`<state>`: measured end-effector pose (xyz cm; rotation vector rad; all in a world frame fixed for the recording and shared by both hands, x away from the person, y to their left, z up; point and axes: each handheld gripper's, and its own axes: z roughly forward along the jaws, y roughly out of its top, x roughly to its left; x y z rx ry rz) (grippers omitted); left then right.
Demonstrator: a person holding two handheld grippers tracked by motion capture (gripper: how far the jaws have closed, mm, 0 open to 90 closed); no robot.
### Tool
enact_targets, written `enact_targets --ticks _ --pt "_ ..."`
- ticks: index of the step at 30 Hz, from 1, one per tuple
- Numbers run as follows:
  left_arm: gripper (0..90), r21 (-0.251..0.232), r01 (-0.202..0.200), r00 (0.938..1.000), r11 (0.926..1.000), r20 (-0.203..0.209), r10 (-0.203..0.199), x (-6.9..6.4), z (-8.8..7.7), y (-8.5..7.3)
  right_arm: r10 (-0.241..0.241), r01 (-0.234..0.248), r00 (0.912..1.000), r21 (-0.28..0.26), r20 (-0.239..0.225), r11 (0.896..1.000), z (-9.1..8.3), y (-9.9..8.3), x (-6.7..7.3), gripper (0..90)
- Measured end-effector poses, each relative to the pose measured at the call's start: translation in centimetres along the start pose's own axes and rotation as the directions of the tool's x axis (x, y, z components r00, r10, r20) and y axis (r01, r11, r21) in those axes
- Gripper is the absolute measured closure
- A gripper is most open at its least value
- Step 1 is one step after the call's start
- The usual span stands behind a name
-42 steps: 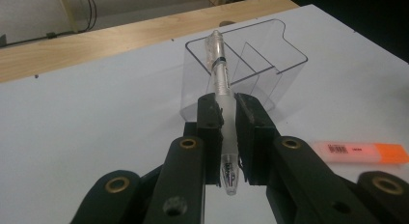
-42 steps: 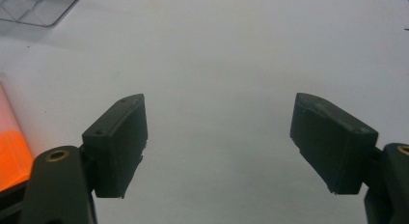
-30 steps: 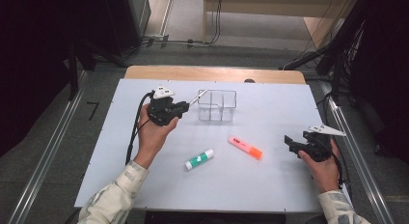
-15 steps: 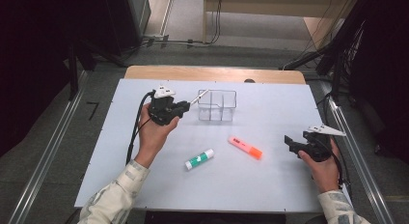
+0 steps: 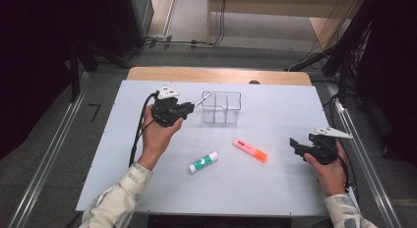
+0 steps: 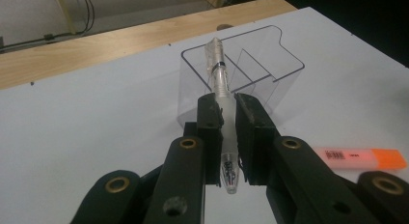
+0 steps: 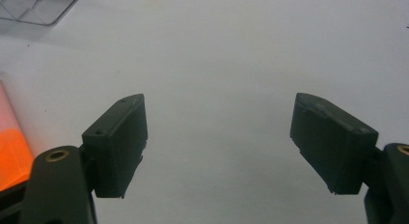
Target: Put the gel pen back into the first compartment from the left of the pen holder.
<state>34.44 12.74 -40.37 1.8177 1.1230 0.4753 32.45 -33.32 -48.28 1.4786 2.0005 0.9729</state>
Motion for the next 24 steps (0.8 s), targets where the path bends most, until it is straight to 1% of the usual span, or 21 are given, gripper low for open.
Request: enact_targets --ticks 5,24 --pt "81.5 0.002 -0.003 1.0000 1.0000 -0.004 0.003 -0.10 0.06 0.08 0.001 -0.001 1.0000 -0.001 -0.002 1.000 -0.01 -0.01 -0.05 19.4" --pt "81.5 -0.010 0.006 0.9999 0.9999 -0.008 -0.006 -0.02 -0.06 0.22 0.001 -0.001 1.0000 0.001 -0.002 1.000 0.02 -0.01 -0.02 19.3"
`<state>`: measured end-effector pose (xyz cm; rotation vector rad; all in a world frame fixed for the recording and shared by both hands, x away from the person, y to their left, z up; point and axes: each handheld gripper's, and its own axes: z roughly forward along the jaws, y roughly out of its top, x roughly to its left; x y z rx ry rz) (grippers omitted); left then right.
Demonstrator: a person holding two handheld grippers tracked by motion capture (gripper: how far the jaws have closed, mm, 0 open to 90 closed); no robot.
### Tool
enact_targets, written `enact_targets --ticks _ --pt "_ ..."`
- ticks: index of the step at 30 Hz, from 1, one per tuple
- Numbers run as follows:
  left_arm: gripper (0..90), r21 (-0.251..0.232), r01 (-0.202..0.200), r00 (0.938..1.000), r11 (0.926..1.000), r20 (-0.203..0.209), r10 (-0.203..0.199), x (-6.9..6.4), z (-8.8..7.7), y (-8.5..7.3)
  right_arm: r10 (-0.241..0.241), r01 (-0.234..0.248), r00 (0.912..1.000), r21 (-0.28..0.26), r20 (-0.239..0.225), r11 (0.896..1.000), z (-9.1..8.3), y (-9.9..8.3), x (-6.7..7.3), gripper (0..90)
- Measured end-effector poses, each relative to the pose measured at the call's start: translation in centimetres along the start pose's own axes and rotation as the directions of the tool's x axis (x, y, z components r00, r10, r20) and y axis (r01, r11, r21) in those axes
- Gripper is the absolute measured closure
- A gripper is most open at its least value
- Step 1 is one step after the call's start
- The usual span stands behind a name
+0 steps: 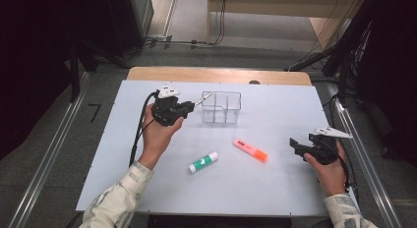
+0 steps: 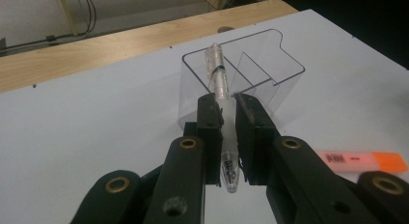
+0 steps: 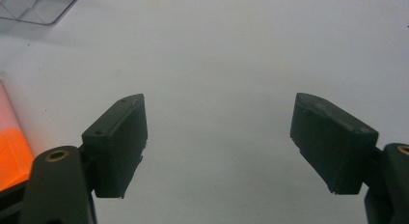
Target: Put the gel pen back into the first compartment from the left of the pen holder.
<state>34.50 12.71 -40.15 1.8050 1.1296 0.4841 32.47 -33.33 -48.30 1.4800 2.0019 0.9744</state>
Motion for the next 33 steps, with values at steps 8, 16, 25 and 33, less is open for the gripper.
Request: enact_targets --ticks 8,16,25,33 --pt "81.5 0.005 -0.005 1.0000 1.0000 0.001 0.005 -0.23 0.09 0.12 -0.003 0.003 1.0000 0.000 -0.001 1.000 -0.01 -0.01 -0.04 19.3" --pt "81.5 0.007 -0.008 1.0000 0.9999 0.000 0.008 -0.29 0.15 0.09 -0.003 0.003 1.0000 0.000 -0.001 1.000 -0.01 0.00 -0.03 19.3" --pt "81.5 0.000 -0.002 1.0000 1.0000 -0.005 0.002 -0.10 0.24 0.12 -0.002 0.002 1.0000 0.001 -0.001 1.000 -0.01 0.00 0.00 19.3" --pt "81.5 0.002 0.004 1.0000 1.0000 -0.002 -0.004 -0.07 0.37 0.13 -0.002 0.002 1.0000 0.001 -0.002 1.000 -0.02 -0.01 -0.02 19.3"
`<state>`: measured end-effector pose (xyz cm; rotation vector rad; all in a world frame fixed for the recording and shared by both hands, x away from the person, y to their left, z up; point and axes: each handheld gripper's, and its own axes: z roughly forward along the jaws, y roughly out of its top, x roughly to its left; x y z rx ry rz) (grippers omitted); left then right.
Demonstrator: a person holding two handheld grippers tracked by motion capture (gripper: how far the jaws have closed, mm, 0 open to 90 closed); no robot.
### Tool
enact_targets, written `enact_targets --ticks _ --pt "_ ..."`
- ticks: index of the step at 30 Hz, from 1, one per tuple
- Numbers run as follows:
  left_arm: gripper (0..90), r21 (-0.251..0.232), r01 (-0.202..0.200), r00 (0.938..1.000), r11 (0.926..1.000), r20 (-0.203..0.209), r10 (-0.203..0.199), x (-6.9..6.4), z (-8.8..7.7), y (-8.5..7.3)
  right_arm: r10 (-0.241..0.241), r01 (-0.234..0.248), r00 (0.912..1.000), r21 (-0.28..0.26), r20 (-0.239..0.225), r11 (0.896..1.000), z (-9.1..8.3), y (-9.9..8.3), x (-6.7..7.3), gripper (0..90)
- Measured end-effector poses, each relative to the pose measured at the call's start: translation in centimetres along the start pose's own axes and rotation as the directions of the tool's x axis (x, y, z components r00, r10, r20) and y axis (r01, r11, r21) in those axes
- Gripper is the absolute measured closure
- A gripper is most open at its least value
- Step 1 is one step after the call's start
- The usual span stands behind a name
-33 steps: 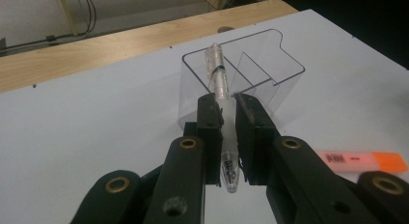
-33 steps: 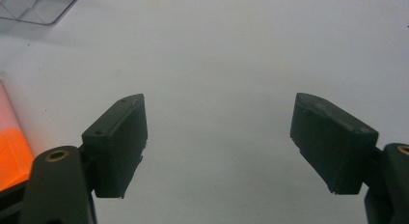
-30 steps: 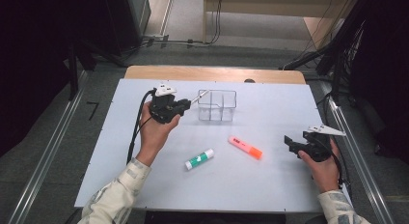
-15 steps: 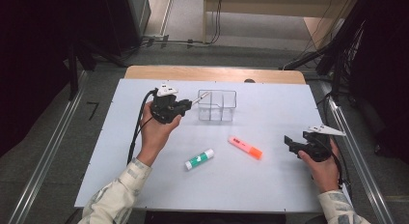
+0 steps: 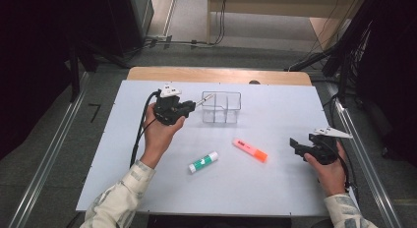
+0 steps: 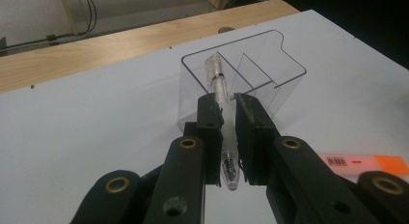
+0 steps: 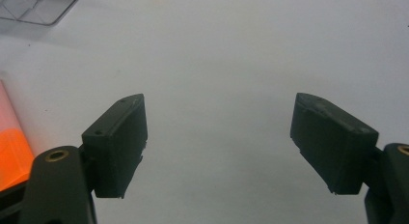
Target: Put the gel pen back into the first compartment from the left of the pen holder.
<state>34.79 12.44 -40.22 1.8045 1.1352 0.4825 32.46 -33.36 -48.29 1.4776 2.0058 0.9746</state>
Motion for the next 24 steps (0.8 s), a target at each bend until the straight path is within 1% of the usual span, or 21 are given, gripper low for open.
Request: enact_targets --ticks 7,17,21,22,24 --pt "81.5 -0.006 0.002 1.0000 1.0000 -0.001 -0.002 0.0 0.1 0.2 0.001 -0.001 1.0000 -0.001 -0.001 1.000 0.0 0.0 0.0 19.3" --pt "81.6 -0.012 0.018 0.9998 0.9998 0.003 -0.018 0.1 0.7 0.4 0.002 -0.002 1.0000 -0.001 -0.002 1.000 0.0 0.0 0.0 19.3" --pt "81.6 -0.035 0.032 0.9994 0.9989 0.009 -0.032 0.1 0.9 0.6 0.002 -0.002 1.0000 0.001 -0.002 1.000 0.0 0.0 0.1 19.3" --pt "82.9 -0.044 0.036 0.9993 0.9984 0.013 -0.035 0.1 0.9 0.7 0.002 -0.002 1.0000 0.001 -0.002 1.000 0.0 0.0 0.1 19.3" --pt "83.7 -0.049 0.033 0.9994 0.9983 0.014 -0.032 0.0 1.2 0.9 0.003 -0.003 1.0000 0.002 -0.002 1.000 0.0 0.0 0.1 19.3"
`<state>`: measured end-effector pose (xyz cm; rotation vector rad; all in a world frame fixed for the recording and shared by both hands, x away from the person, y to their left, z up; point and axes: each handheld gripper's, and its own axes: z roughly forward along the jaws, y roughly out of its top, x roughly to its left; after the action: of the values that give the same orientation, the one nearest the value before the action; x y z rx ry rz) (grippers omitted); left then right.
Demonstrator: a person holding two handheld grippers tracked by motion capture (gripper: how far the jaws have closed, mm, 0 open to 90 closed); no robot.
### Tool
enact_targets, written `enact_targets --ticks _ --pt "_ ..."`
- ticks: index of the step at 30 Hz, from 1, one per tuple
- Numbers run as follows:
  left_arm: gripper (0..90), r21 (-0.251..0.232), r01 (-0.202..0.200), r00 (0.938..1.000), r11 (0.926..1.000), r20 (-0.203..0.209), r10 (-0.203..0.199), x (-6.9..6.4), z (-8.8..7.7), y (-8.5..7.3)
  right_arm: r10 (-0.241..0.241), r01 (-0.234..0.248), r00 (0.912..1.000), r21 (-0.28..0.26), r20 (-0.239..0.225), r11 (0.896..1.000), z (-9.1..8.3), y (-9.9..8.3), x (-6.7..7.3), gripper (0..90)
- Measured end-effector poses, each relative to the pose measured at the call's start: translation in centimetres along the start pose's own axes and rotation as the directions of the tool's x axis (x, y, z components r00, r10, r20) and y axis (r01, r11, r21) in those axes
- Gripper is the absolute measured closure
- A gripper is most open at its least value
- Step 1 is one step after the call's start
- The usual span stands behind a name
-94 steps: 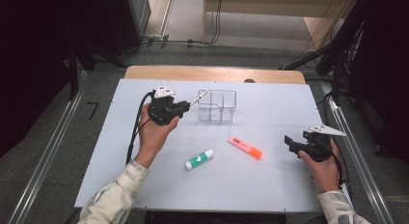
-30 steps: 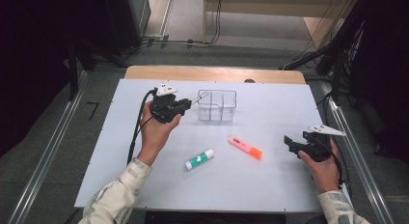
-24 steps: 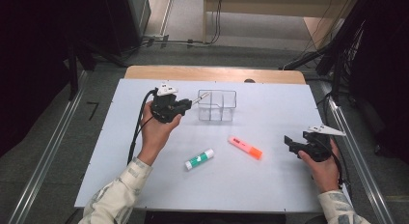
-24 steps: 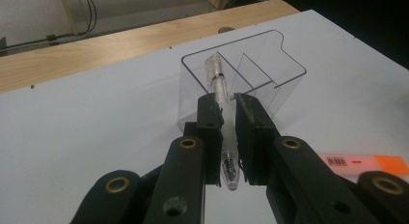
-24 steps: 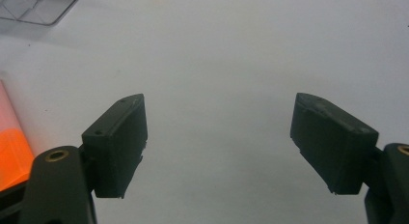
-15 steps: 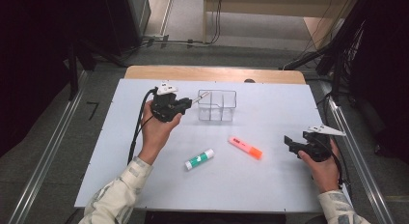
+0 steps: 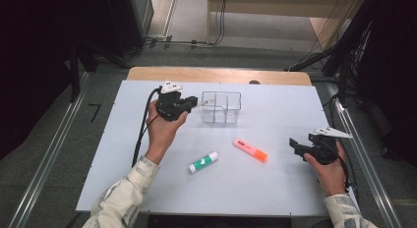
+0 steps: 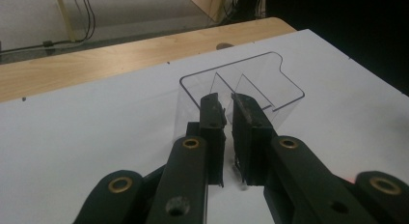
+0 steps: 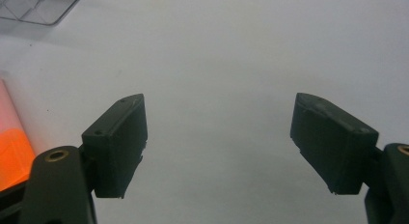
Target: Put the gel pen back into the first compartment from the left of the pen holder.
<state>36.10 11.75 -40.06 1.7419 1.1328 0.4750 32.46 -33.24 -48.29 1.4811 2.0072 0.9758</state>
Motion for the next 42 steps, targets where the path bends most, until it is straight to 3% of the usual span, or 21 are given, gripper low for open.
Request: enact_targets --ticks 2,4,14,18,20,26,38,42 --pt "80.8 -0.016 0.000 1.0000 0.9999 0.005 0.000 0.0 0.3 0.1 0.000 0.000 1.0000 0.000 0.000 1.000 0.0 0.0 0.0 19.3" --pt "72.2 -0.023 0.012 0.9998 0.9997 0.013 -0.012 0.1 0.5 0.1 0.000 0.000 1.0000 -0.001 -0.001 1.000 -0.1 0.0 0.0 19.3" --pt "64.5 -0.034 0.023 0.9997 0.9992 0.012 -0.023 0.2 0.2 -0.1 0.000 0.000 1.0000 -0.003 -0.002 1.000 -0.1 0.0 -0.1 19.2" --pt "55.9 -0.024 0.039 0.9992 0.9990 0.008 -0.039 0.3 0.1 -0.2 0.000 0.000 1.0000 -0.001 -0.001 1.000 0.0 -0.1 -0.1 19.2" --pt "46.3 -0.023 0.052 0.9987 0.9984 0.003 -0.052 0.4 0.0 -0.2 -0.002 0.002 1.0000 -0.002 -0.001 1.000 0.0 0.0 -0.1 19.3" --pt "35.4 -0.007 0.044 0.9986 0.9990 -0.029 -0.044 0.6 -0.2 -0.8 -0.004 0.004 1.0000 -0.001 -0.002 1.000 0.0 -0.1 -0.1 19.2" --pt "25.9 0.000 0.039 0.9956 0.9993 -0.086 -0.038 0.9 -1.0 -2.2 0.000 0.000 1.0000 -0.002 -0.006 1.000 -0.1 -0.1 -0.2 19.1" --pt "25.4 -0.005 0.055 0.9941 0.9985 -0.093 -0.056 1.1 -1.2 -2.7 0.003 -0.003 1.0000 -0.005 -0.008 1.000 -0.2 -0.2 -0.2 19.1"
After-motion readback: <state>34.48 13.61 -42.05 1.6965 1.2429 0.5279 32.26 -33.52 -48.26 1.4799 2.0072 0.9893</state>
